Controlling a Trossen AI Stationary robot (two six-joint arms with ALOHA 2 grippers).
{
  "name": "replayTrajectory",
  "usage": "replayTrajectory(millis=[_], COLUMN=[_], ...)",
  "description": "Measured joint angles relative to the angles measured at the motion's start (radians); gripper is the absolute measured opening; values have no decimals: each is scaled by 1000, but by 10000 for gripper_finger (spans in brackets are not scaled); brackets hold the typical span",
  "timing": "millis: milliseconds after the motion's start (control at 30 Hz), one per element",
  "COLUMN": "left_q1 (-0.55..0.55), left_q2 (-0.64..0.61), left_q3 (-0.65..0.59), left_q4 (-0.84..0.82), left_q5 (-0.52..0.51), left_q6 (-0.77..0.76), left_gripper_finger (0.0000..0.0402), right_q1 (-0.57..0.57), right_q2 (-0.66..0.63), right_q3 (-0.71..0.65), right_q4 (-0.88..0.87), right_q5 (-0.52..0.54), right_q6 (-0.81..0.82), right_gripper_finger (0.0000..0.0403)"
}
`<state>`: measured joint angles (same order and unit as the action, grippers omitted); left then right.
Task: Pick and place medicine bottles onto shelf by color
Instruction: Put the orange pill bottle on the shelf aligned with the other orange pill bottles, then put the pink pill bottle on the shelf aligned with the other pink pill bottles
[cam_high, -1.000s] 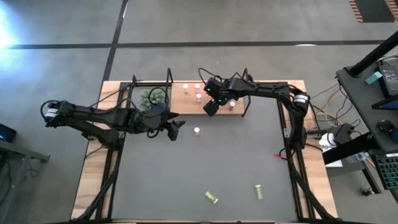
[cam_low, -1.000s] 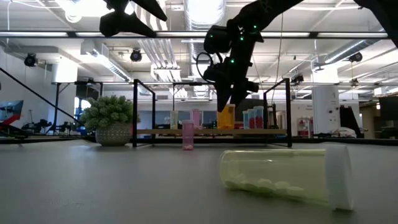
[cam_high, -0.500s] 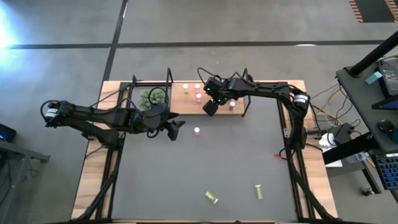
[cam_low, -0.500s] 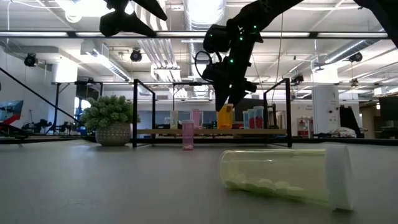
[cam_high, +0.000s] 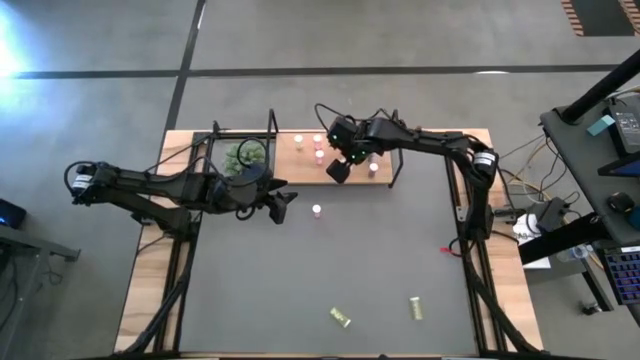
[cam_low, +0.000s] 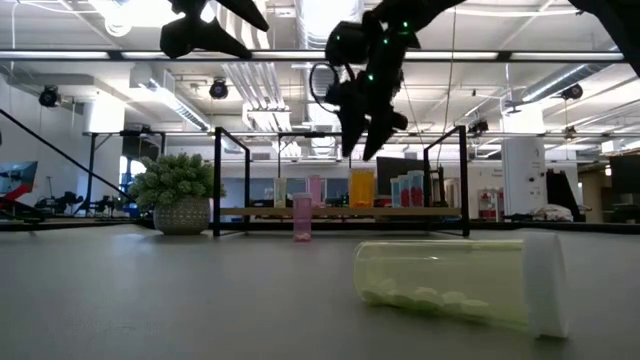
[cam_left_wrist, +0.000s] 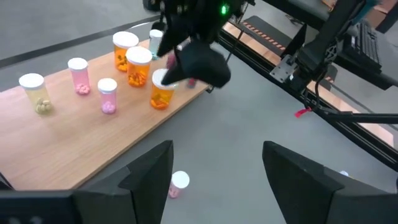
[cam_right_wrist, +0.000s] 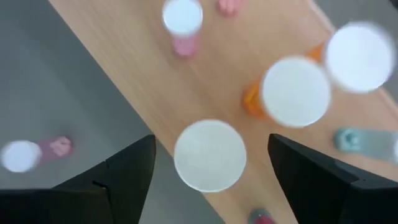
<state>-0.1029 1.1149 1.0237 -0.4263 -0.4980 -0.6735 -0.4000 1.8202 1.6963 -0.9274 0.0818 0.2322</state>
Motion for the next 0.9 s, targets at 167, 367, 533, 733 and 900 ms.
replayTrajectory(millis=[167,367,533,733,900], left_q1=[0,0,0,-6,-10], left_q2=[-3,-3,-28,-102,-169], left_q3=[0,0,0,0,-3], left_q4=[0,-2,-23,-99,-147], left_q5=[0,1,63,113,115], left_q6=[0,0,0,-41,-60], left_gripper_finger=[231,231,231,231,231], right_q1=[11,111,212,298,344], right_q2=[0,-1,-2,-2,-2], right_q3=[117,180,122,-12,-109], right_q4=[-47,-62,-27,160,310], right_q5=[0,-3,-4,-4,-4], right_q6=[-20,-161,-240,-243,-201], right_gripper_finger=[297,284,273,263,258])
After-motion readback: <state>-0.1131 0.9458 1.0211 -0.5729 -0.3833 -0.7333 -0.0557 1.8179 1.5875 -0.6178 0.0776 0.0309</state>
